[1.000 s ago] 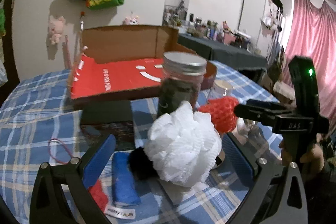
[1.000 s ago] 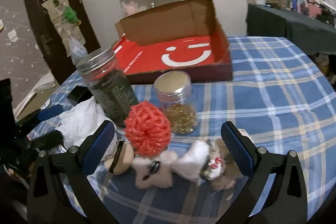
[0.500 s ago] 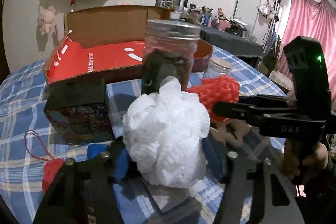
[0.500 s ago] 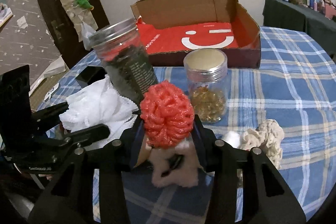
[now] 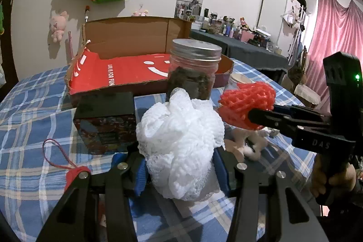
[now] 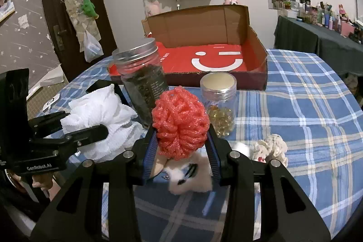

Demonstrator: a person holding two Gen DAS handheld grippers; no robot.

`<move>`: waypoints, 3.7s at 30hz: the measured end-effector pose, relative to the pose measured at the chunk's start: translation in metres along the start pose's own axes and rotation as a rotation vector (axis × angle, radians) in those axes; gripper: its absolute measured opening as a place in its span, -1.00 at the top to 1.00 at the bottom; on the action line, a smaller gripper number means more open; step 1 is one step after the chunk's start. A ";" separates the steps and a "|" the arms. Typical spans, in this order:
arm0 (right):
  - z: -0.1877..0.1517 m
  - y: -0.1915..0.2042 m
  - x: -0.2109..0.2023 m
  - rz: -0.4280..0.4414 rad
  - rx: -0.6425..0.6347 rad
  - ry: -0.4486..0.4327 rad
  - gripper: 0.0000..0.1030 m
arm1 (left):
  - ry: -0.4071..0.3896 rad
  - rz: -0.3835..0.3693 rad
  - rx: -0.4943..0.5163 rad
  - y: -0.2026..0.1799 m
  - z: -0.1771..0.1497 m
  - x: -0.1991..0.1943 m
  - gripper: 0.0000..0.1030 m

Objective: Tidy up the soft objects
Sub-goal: 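Carry both poufs up and over into the red-lined cardboard box, then lower both poufs into the box and open both tools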

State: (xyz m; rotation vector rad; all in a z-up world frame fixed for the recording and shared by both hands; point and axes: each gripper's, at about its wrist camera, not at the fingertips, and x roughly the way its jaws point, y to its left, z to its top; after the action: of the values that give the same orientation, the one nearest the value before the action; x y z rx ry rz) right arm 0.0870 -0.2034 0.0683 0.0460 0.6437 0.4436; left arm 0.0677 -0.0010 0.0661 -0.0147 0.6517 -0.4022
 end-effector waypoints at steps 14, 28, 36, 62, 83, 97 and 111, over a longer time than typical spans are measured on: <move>0.020 0.002 -0.027 -0.030 -0.023 -0.075 0.24 | -0.092 0.045 -0.016 0.023 0.023 -0.040 -0.01; 0.088 -0.006 -0.021 -0.020 -0.119 -0.124 0.24 | -0.136 0.058 0.033 0.055 0.089 -0.043 -0.02; 0.135 -0.010 0.017 -0.002 -0.220 -0.055 0.24 | -0.097 0.048 0.112 0.063 0.136 -0.012 -0.02; 0.230 -0.066 0.260 -0.063 -0.135 0.343 0.24 | 0.242 0.137 0.045 0.128 0.222 0.215 -0.06; 0.222 -0.079 0.282 -0.099 -0.092 0.377 0.00 | 0.265 0.160 0.061 0.126 0.223 0.251 -0.24; 0.224 -0.093 0.277 -0.116 -0.060 0.379 -0.19 | 0.210 0.191 0.061 0.124 0.228 0.235 -0.64; 0.245 -0.064 0.177 -0.117 -0.061 0.227 -0.46 | 0.001 0.254 0.082 0.091 0.241 0.131 -0.95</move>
State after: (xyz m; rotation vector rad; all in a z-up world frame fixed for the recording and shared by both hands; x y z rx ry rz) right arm 0.3815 -0.1653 0.1526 -0.1013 0.8510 0.3575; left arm 0.3378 0.0079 0.1689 0.1452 0.6286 -0.1834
